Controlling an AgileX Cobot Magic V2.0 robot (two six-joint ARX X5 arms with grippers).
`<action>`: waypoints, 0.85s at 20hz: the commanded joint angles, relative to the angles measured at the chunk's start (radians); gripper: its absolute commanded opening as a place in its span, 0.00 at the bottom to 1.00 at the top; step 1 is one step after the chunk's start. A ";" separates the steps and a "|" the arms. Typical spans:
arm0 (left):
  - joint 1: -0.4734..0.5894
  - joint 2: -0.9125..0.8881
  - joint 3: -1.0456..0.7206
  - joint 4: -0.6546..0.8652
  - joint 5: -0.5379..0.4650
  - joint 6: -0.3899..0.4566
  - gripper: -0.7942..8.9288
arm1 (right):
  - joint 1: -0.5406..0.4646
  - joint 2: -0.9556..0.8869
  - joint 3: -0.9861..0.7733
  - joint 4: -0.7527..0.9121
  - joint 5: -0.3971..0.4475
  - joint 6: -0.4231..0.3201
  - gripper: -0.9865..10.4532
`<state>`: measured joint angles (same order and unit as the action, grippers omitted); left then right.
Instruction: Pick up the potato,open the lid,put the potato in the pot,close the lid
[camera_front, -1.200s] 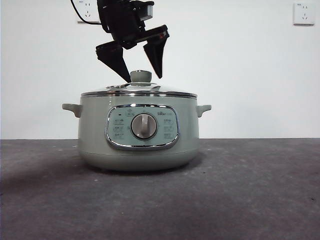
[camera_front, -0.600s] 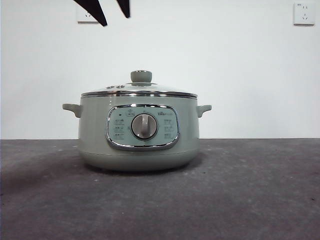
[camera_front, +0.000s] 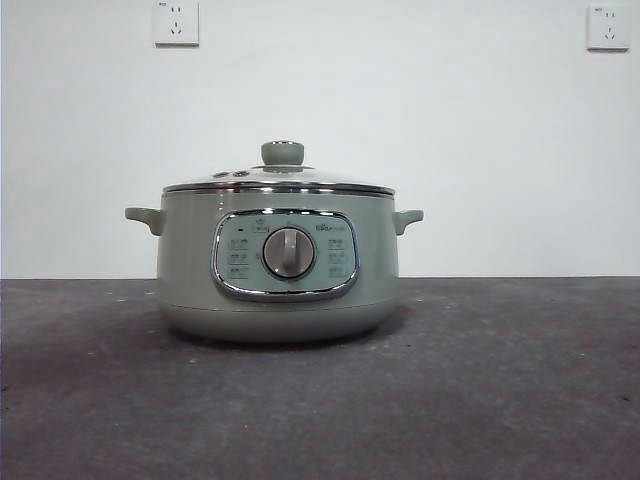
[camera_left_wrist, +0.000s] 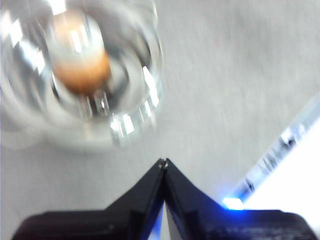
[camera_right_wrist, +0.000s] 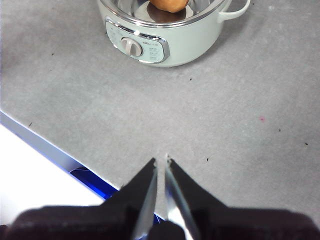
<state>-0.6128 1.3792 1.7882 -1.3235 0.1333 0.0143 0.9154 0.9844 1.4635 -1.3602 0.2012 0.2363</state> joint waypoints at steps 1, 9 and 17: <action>-0.013 -0.109 -0.145 0.000 -0.002 -0.054 0.08 | 0.002 0.000 -0.010 -0.020 0.001 0.006 0.11; 0.005 -0.297 -0.175 0.000 -0.158 0.055 0.08 | 0.002 0.000 -0.010 -0.020 0.001 0.006 0.11; 0.101 -0.472 -0.312 0.008 -0.325 0.016 0.08 | 0.002 0.000 -0.010 -0.020 0.001 0.007 0.11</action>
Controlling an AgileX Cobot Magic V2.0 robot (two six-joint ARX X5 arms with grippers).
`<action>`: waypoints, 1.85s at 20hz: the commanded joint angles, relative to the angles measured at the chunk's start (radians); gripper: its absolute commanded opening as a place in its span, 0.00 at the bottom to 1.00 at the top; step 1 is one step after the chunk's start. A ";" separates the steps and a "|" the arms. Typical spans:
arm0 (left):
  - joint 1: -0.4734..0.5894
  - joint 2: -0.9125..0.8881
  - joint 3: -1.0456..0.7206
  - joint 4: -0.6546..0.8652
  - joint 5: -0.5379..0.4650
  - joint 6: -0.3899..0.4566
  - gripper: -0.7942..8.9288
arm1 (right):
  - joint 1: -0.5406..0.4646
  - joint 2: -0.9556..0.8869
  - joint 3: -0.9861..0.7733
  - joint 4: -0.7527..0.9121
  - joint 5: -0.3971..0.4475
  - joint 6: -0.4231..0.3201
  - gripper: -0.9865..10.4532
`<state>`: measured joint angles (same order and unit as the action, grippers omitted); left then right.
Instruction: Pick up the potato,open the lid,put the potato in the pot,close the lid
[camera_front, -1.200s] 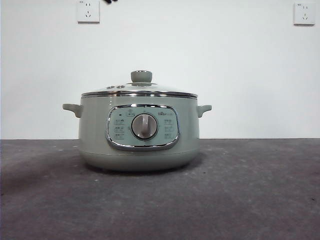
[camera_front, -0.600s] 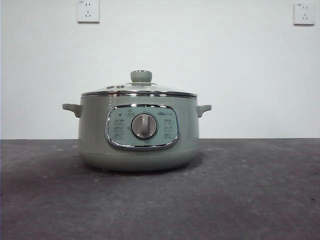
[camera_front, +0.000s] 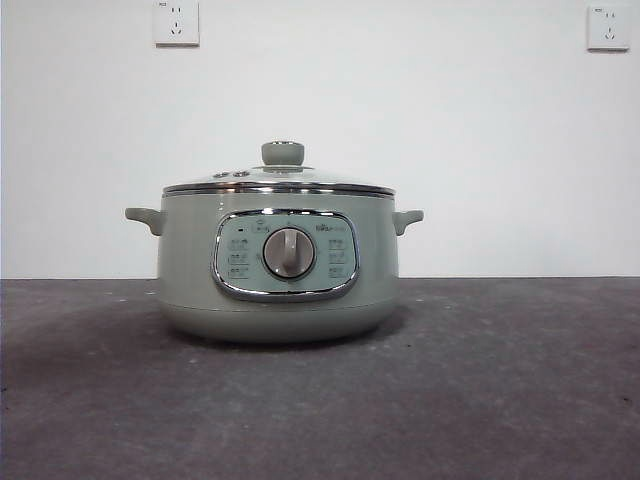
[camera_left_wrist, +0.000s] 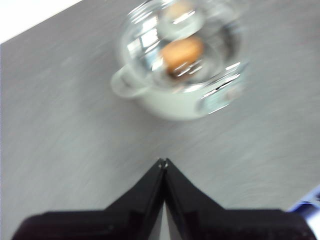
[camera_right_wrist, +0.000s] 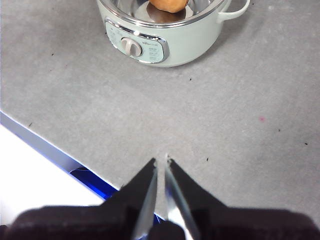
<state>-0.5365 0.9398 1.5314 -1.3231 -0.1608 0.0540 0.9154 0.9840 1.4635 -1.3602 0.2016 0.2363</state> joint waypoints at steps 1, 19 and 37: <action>0.053 -0.078 -0.122 0.056 -0.049 -0.024 0.08 | 0.002 0.000 -0.010 -0.020 0.000 0.007 0.11; 0.500 -0.917 -1.481 1.282 0.090 -0.023 0.08 | 0.002 0.000 -0.010 -0.020 0.000 0.006 0.11; 0.514 -0.936 -1.524 1.160 0.117 -0.020 0.08 | 0.001 0.000 -0.010 -0.020 0.000 0.006 0.11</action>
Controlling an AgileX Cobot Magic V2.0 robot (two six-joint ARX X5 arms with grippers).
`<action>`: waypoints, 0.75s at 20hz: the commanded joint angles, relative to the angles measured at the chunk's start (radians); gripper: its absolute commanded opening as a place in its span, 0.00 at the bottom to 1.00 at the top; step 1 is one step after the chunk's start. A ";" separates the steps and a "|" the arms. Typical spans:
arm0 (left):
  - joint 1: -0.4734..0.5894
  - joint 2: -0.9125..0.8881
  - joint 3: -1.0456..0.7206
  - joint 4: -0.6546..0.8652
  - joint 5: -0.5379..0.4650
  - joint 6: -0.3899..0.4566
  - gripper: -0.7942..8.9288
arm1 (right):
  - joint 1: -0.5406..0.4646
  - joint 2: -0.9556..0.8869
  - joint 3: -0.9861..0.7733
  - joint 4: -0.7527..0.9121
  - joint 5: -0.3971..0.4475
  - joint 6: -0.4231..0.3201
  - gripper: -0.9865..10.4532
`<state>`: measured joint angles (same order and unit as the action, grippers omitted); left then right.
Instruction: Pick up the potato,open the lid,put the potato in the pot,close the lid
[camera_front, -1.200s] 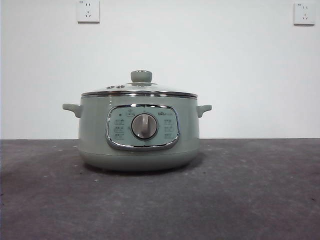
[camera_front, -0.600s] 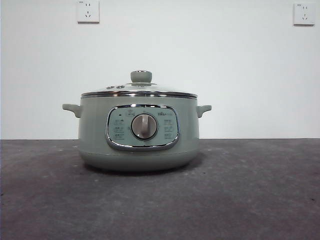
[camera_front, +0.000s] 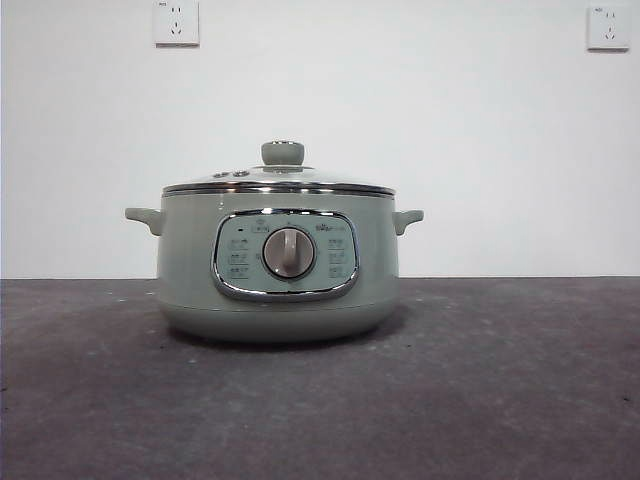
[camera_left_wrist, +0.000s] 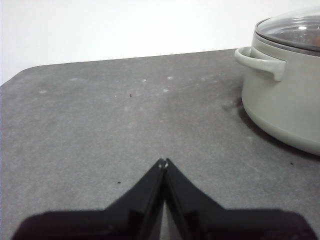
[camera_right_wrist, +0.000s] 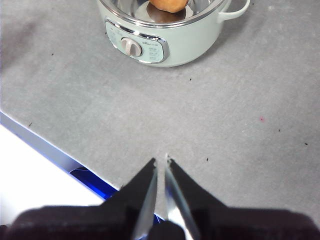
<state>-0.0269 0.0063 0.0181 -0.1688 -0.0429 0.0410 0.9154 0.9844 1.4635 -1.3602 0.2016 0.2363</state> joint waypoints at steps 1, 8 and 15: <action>0.004 -0.002 -0.011 0.005 -0.001 -0.007 0.08 | 0.001 0.000 -0.010 -0.020 0.000 0.006 0.11; 0.004 0.016 -0.011 0.005 -0.002 -0.007 0.08 | 0.001 0.000 -0.010 -0.020 0.000 0.006 0.11; 0.004 0.016 -0.011 0.005 -0.001 -0.007 0.08 | -0.051 -0.020 -0.010 -0.020 0.007 -0.003 0.11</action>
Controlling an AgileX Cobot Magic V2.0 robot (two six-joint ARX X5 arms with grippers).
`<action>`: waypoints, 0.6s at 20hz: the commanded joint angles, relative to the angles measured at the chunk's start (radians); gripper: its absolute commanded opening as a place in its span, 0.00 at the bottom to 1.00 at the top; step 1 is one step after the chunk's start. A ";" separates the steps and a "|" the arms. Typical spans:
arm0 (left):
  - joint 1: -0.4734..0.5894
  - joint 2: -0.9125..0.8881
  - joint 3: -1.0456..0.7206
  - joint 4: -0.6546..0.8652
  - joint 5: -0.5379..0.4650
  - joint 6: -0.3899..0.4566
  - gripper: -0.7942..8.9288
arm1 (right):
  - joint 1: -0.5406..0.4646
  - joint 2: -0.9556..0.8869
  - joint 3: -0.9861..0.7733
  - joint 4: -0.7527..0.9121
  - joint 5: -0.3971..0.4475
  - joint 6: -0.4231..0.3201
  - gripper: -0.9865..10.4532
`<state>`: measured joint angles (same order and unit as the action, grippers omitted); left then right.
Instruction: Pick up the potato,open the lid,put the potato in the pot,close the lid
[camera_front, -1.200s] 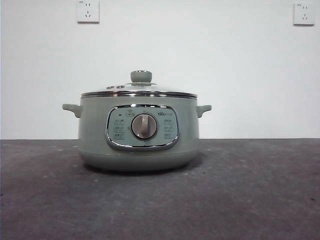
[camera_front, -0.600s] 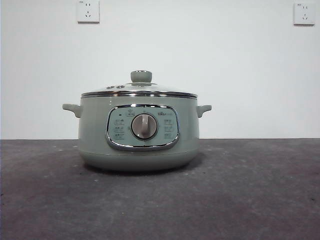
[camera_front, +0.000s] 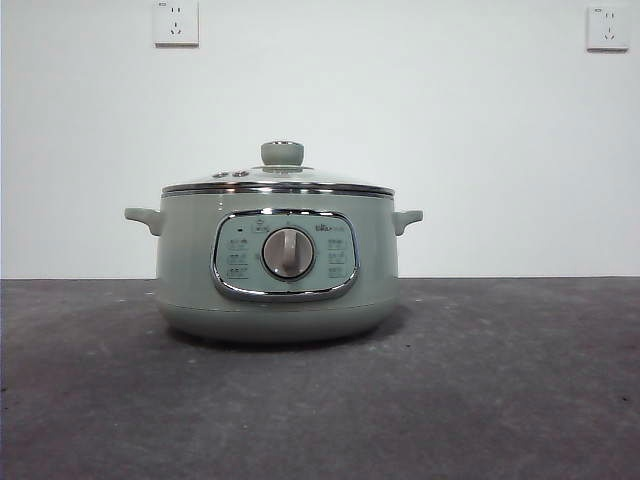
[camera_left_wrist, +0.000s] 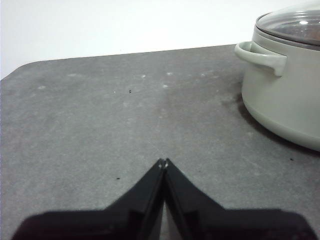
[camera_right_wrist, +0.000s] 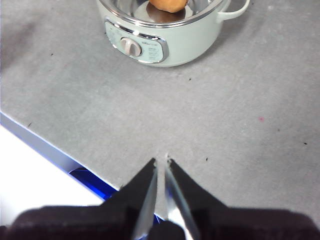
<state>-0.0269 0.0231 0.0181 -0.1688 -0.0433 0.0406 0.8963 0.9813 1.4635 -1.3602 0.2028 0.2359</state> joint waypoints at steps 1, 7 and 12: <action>0.004 0.000 -0.011 0.005 -0.001 -0.006 0.08 | -0.077 -0.029 -0.010 -0.020 0.008 -0.016 0.11; 0.004 0.000 -0.011 0.005 -0.001 -0.006 0.08 | -0.532 -0.292 -0.306 0.372 -0.076 -0.194 0.11; 0.004 0.000 -0.011 0.006 -0.001 -0.006 0.08 | -0.817 -0.615 -0.843 0.924 -0.188 -0.290 0.11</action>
<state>-0.0269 0.0238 0.0181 -0.1688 -0.0437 0.0406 0.0822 0.3710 0.6720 -0.4644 0.0158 -0.0315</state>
